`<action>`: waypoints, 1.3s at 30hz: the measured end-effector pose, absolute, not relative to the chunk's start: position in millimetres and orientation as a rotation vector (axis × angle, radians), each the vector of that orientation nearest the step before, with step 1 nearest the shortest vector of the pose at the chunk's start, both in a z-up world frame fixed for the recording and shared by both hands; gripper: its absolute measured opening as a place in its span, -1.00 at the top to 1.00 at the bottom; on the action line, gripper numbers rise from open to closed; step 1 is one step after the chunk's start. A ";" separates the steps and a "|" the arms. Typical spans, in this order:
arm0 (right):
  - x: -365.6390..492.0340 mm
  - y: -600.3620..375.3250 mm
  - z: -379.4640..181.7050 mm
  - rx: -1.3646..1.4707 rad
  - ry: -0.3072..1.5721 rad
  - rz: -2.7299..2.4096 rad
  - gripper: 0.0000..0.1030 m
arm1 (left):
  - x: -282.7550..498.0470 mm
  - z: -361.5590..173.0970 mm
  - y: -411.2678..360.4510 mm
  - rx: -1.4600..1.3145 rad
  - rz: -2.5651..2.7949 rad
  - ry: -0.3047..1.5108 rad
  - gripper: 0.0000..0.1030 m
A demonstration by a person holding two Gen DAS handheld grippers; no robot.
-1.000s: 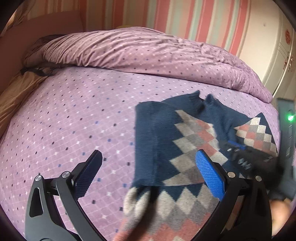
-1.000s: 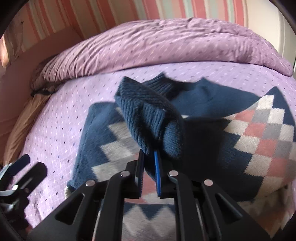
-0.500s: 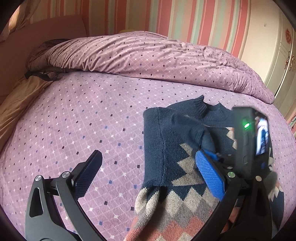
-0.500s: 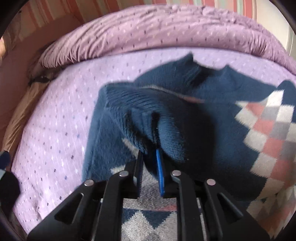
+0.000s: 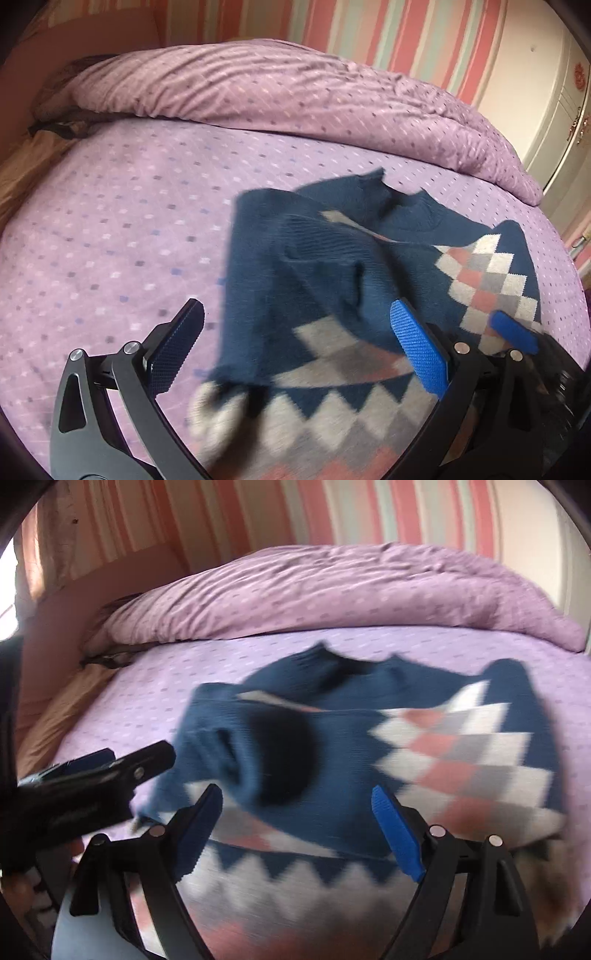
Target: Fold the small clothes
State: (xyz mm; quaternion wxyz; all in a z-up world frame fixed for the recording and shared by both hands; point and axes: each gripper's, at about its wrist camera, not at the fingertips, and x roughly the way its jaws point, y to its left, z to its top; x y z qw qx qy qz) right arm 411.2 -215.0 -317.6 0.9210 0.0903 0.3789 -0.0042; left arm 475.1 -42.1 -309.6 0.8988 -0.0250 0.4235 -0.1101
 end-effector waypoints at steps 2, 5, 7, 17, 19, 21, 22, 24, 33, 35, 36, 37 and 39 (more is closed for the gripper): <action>403.6 -230.7 -317.1 0.185 0.770 -0.039 -0.63 | 481.7 -317.4 -55.7 -0.046 -0.227 0.869 -0.92; 395.3 -250.6 -316.1 0.195 0.772 -0.058 -0.63 | 494.0 -334.5 -72.6 -0.048 -0.249 0.908 -0.14; 392.2 -257.7 -318.8 0.198 0.773 -0.069 -0.63 | 503.0 -349.2 -74.9 -0.074 -0.248 0.970 0.26; 382.9 -275.8 -327.7 0.203 0.773 -0.091 -0.63 | 510.0 -361.0 -73.0 -0.146 -0.200 0.965 0.13; 380.9 -278.8 -329.6 0.213 0.774 -0.095 -0.63 | 513.1 -362.8 -72.1 -0.157 -0.203 0.964 0.29; 378.2 -280.4 -330.8 0.219 0.777 -0.096 -0.63 | 515.9 -363.8 -67.0 -0.187 -0.211 0.971 0.61; 377.1 -282.0 -331.6 0.224 0.778 -0.093 -0.63 | 515.7 -364.8 -64.2 -0.202 -0.211 0.973 0.80; 375.6 -283.9 -332.4 0.224 0.776 -0.097 -0.63 | 515.3 -365.7 -56.7 -0.244 -0.226 0.966 0.85; 365.5 -295.8 -328.3 0.226 0.768 -0.109 -0.63 | 488.8 -337.6 -38.5 -0.274 -0.288 0.858 0.88; 361.2 -297.4 -327.7 0.230 0.763 -0.112 -0.63 | 479.0 -329.0 -29.8 -0.251 -0.270 0.828 0.88; 359.7 -298.1 -327.4 0.234 0.762 -0.114 -0.63 | 476.3 -328.6 -25.7 -0.243 -0.262 0.826 0.88; 357.7 -299.0 -328.1 0.239 0.762 -0.116 -0.63 | 474.9 -332.0 -21.2 -0.231 -0.253 0.837 0.88; 355.7 -300.1 -331.1 0.246 0.766 -0.121 -0.63 | 477.2 -347.7 -13.4 -0.234 -0.244 0.884 0.88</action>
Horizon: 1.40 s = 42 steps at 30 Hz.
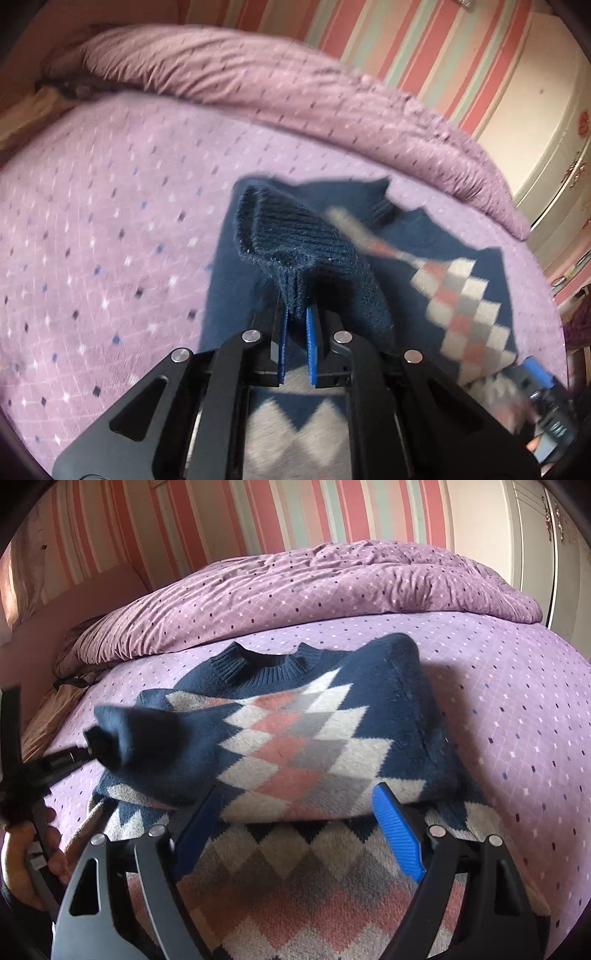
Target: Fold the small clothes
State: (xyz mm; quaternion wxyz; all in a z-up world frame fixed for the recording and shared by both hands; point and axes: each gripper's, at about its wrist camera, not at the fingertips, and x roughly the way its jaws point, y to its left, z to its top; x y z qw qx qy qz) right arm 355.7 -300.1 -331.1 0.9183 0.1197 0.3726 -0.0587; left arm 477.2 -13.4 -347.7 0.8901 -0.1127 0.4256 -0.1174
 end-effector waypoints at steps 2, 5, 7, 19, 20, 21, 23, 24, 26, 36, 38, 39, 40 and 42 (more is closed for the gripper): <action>354.7 -301.1 -335.5 0.253 0.781 -0.125 -0.63 | 481.9 -365.2 -10.9 -0.237 -0.239 0.936 0.87; 351.5 -302.7 -336.0 0.249 0.786 -0.127 -0.63 | 482.3 -369.3 -2.3 -0.298 -0.268 0.945 0.75; 349.5 -305.9 -332.8 0.233 0.778 -0.132 -0.63 | 480.3 -364.3 4.4 -0.342 -0.313 0.950 0.27; 352.8 -339.2 -328.3 0.252 0.747 -0.189 -0.63 | 482.8 -302.6 -13.4 -0.241 -0.324 0.835 -0.66; 353.1 -339.9 -328.7 0.250 0.749 -0.192 -0.63 | 490.1 -306.7 -24.0 -0.241 -0.347 0.850 -0.66; 353.6 -340.4 -329.3 0.248 0.752 -0.190 -0.63 | 495.6 -311.8 -32.7 -0.234 -0.352 0.862 -0.70; 353.3 -340.3 -330.1 0.241 0.754 -0.191 -0.63 | 504.5 -327.0 -45.6 -0.200 -0.330 0.895 -0.70; 352.5 -340.5 -330.5 0.238 0.754 -0.191 -0.63 | 509.0 -339.9 -49.8 -0.175 -0.299 0.928 -0.69; 351.9 -341.9 -331.9 0.235 0.758 -0.190 -0.63 | 508.4 -356.6 -45.0 -0.156 -0.263 0.960 -0.65; 351.8 -343.2 -336.0 0.252 0.755 -0.186 -0.63 | 482.1 -355.8 16.9 -0.159 -0.170 0.941 -0.66; 353.6 -342.0 -333.3 0.234 0.750 -0.183 -0.63 | 479.7 -334.2 9.7 -0.157 -0.196 0.891 -0.70; 355.1 -342.4 -331.8 0.228 0.746 -0.184 -0.63 | 479.7 -325.8 3.5 -0.145 -0.207 0.870 -0.79; 358.4 -344.7 -329.0 0.224 0.740 -0.186 -0.63 | 479.3 -316.2 -6.1 -0.126 -0.223 0.847 -0.87; 368.0 -351.2 -322.6 0.223 0.725 -0.189 -0.63 | 480.2 -303.0 -29.5 -0.090 -0.277 0.823 -0.88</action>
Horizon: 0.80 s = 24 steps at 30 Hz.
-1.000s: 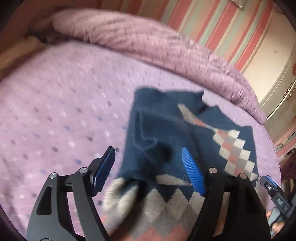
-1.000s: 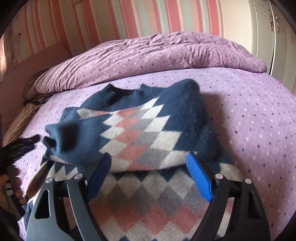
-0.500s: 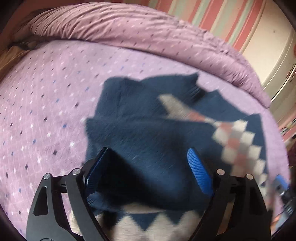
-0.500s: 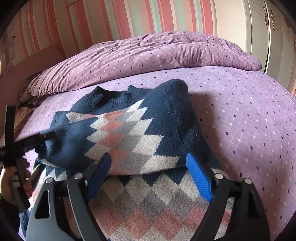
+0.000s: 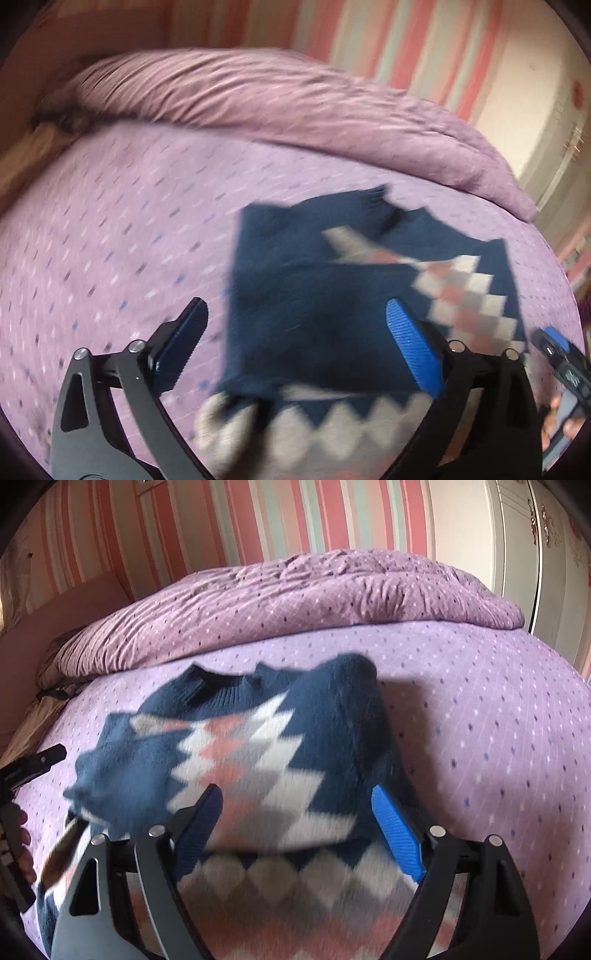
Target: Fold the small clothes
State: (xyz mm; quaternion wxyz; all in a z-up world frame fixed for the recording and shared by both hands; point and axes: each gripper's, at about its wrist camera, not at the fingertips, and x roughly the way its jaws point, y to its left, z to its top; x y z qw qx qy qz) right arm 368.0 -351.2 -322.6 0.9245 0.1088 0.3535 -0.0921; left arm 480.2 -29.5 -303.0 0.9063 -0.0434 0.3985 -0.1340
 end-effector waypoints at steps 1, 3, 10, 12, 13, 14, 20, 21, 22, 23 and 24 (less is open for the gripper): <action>377.8 -355.6 -321.1 0.222 0.729 -0.187 -0.64 | 482.8 -300.9 -40.9 -0.078 -0.301 0.821 -0.88; 401.8 -361.8 -322.8 0.206 0.764 -0.175 -0.62 | 490.0 -305.1 -63.0 -0.033 -0.315 0.827 -0.88; 453.6 -383.2 -365.5 0.068 0.995 -0.246 0.94 | 500.8 -336.3 -83.1 0.048 -0.294 0.905 -0.84; 451.8 -395.2 -376.1 0.107 1.020 -0.239 0.96 | 502.5 -343.6 -81.7 0.046 -0.285 0.918 -0.84; 450.6 -398.4 -379.3 0.116 1.021 -0.235 0.96 | 503.9 -349.1 -80.9 0.045 -0.280 0.929 -0.84; 449.3 -398.8 -382.1 0.113 1.018 -0.235 0.96 | 505.6 -353.4 -81.1 0.045 -0.276 0.937 -0.84; 446.5 -398.0 -391.9 0.125 0.972 -0.264 0.96 | 508.0 -377.8 -89.0 0.114 -0.259 0.955 -0.85; 445.8 -394.1 -391.6 0.094 0.967 -0.269 0.96 | 508.7 -377.9 -90.0 0.119 -0.254 0.952 -0.86; 446.0 -391.9 -391.0 0.079 0.963 -0.273 0.96 | 509.0 -376.6 -90.1 0.119 -0.251 0.953 -0.85; 445.3 -391.4 -388.7 0.078 0.952 -0.270 0.95 | 508.5 -374.3 -89.7 0.114 -0.249 0.953 -0.85; 443.0 -391.6 -385.5 0.090 0.933 -0.256 0.90 | 506.2 -369.7 -87.8 0.101 -0.253 0.948 -0.84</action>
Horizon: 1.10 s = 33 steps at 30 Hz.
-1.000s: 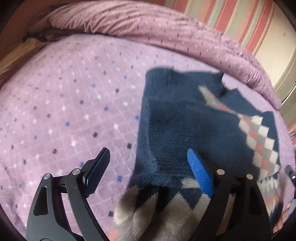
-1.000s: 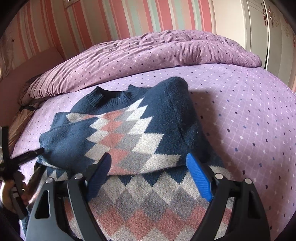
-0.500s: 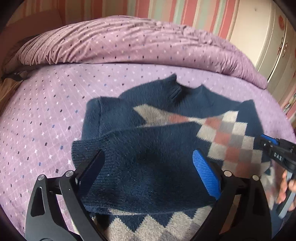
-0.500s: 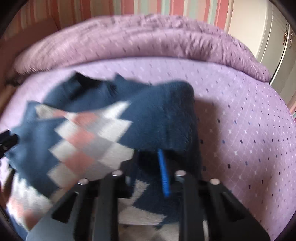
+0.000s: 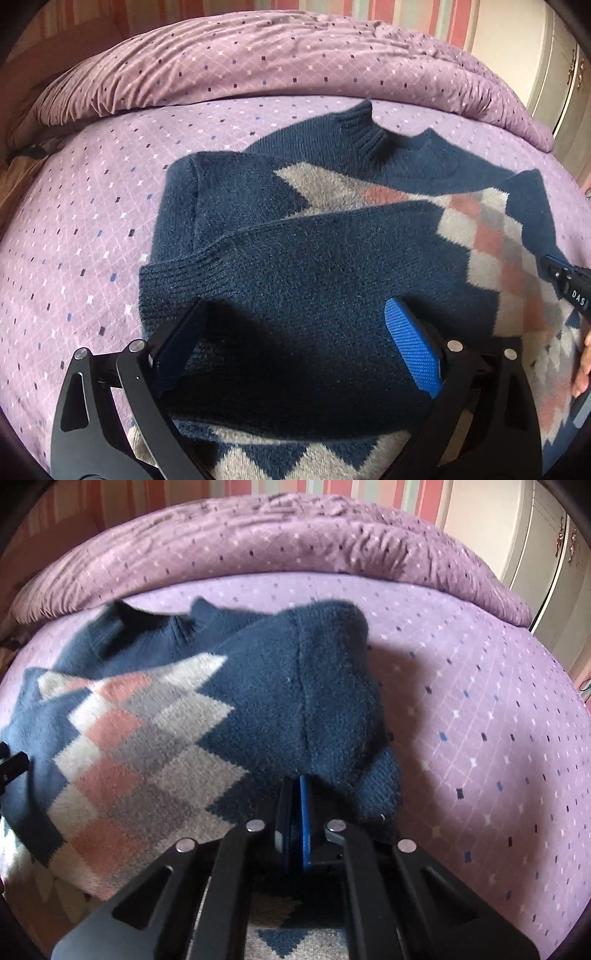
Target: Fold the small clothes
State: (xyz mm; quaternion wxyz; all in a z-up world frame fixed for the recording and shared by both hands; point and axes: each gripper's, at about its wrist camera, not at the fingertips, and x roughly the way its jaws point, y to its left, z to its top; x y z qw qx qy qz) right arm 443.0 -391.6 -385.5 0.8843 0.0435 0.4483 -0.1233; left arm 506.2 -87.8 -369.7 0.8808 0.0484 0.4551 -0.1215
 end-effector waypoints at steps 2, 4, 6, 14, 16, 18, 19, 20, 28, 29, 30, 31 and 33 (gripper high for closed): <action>431.7 -393.1 -379.0 0.133 0.881 -0.203 0.61 | 499.6 -362.5 -83.7 0.079 -0.261 0.939 -0.84; 415.0 -388.9 -370.1 0.150 0.813 -0.161 -0.15 | 488.0 -354.8 -78.9 0.074 -0.262 0.919 -0.84; 399.6 -379.1 -361.2 0.102 0.761 -0.183 -0.20 | 473.9 -347.3 -74.1 0.069 -0.265 0.903 -0.84; 340.6 -348.7 -330.8 0.047 0.662 -0.172 -0.29 | 404.8 -324.1 -48.6 0.025 -0.278 0.860 -0.94; 326.7 -342.5 -326.8 0.023 0.667 -0.181 -0.29 | 388.1 -323.3 -44.2 0.038 -0.276 0.863 -0.94; 309.8 -336.2 -324.1 0.013 0.662 -0.185 -0.29 | 374.4 -323.1 -41.0 0.053 -0.267 0.871 -0.94; 303.9 -334.6 -323.3 0.014 0.661 -0.185 -0.29 | 367.1 -322.0 -38.4 0.060 -0.254 0.870 -0.94; 296.0 -333.1 -321.4 0.016 0.659 -0.189 -0.29 | 360.3 -320.3 -35.1 0.059 -0.246 0.868 -0.94; 242.2 -336.4 -312.4 0.086 0.666 -0.210 -0.29 | 320.6 -305.3 -12.9 0.037 -0.229 0.855 -0.94; 236.6 -337.2 -311.9 0.094 0.669 -0.215 -0.29 | 315.5 -305.0 -10.9 0.034 -0.230 0.856 -0.94; 232.6 -337.7 -311.8 0.102 0.672 -0.217 -0.29 | 311.3 -305.1 -10.2 0.034 -0.229 0.857 -0.94; 227.0 -338.6 -311.9 0.112 0.677 -0.218 -0.29 | 306.1 -305.1 -9.1 0.035 -0.229 0.856 -0.94; 217.9 -338.9 -312.9 0.115 0.686 -0.226 -0.29 | 295.0 -306.4 -6.3 0.045 -0.228 0.862 -0.94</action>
